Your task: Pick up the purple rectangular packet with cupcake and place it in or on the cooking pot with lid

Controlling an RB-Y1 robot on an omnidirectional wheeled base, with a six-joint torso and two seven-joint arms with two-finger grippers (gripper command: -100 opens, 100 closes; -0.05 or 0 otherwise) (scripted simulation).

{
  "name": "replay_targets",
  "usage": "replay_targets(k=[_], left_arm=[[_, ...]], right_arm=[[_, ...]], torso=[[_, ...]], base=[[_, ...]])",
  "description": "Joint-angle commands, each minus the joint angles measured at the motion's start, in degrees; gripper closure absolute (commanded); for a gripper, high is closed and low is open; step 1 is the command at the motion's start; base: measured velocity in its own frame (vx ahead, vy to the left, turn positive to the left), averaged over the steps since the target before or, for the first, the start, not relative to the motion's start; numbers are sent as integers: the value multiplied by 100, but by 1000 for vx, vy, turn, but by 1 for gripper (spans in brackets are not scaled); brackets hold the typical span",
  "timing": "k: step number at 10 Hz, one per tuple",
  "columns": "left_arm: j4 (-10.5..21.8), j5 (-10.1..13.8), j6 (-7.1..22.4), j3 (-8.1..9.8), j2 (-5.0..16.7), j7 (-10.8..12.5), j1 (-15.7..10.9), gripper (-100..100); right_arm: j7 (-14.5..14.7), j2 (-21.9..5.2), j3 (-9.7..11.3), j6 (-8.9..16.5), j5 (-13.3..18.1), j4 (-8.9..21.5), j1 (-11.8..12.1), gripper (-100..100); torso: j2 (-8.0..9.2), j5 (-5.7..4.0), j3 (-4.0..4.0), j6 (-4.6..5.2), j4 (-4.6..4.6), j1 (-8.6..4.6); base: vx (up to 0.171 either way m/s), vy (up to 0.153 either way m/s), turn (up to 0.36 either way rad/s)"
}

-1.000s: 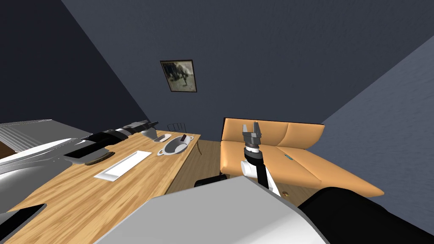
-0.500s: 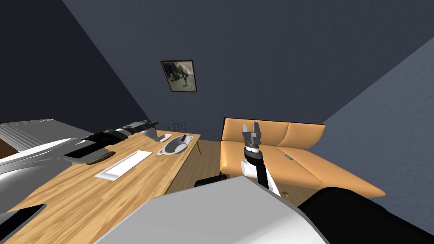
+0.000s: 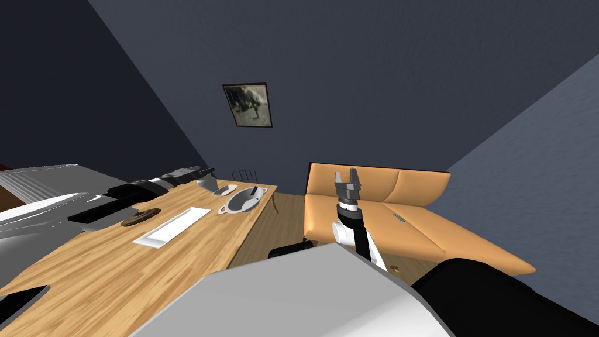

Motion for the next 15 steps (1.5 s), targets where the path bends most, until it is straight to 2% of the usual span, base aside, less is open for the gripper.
replay_targets(k=[1, 6, 7, 9, 11, 12, 13, 14, 15], left_arm=[[21, -2, -17, -3, 0, -4, -11, -100], [21, -2, -17, -3, 0, -4, -11, -100], [2, -7, -45, -6, 231, 210, -69, -100], [-4, -9, -54, -7, 308, 281, -89, -100], [-28, -16, -92, -11, 615, 566, -166, -100], [-34, -18, -101, -12, 692, 637, -186, -100], [93, -47, -144, -64, 635, 573, -288, -100], [93, -47, -152, -64, 647, 597, -292, 0], [93, -47, -151, -64, 646, 595, -292, 0]], right_arm=[[0, 0, 0, 0, 0, 0, 0, 0], [0, 0, 0, 0, 0, 0, 0, 0], [0, 0, 0, 0, 0, 0, 0, 0], [0, 0, 0, 0, 0, 0, 0, 0], [0, 0, 0, 0, 0, 0, 0, 0], [0, 0, 0, 0, 0, 0, 0, 0], [0, 0, 0, 0, 0, 0, 0, 0], [0, 0, 0, 0, 0, 0, 0, 0], [0, 0, 0, 0, 0, 0, 0, 0]], torso=[[0, 0, 0, 0, 0, 0], [-2, 0, -1, 1, -1, 2], [-3, 1, -2, 0, -1, 2], [3, -2, 2, -2, 1, -4], [4, -2, 3, -1, 2, -4], [2, -2, 2, 0, 1, -3], [3, -1, 2, -1, 1, -4], [2, 0, 1, 0, 0, -2], [1, 0, 0, 0, 0, -2]], base=[[-3, -4, 11], [1, 1, -3], [-4, -5, 15], [-5, -7, 19], [-2, -2, 7], [0, 0, 0], [0, 0, 0], [0, 0, 0], [0, 0, 0]])
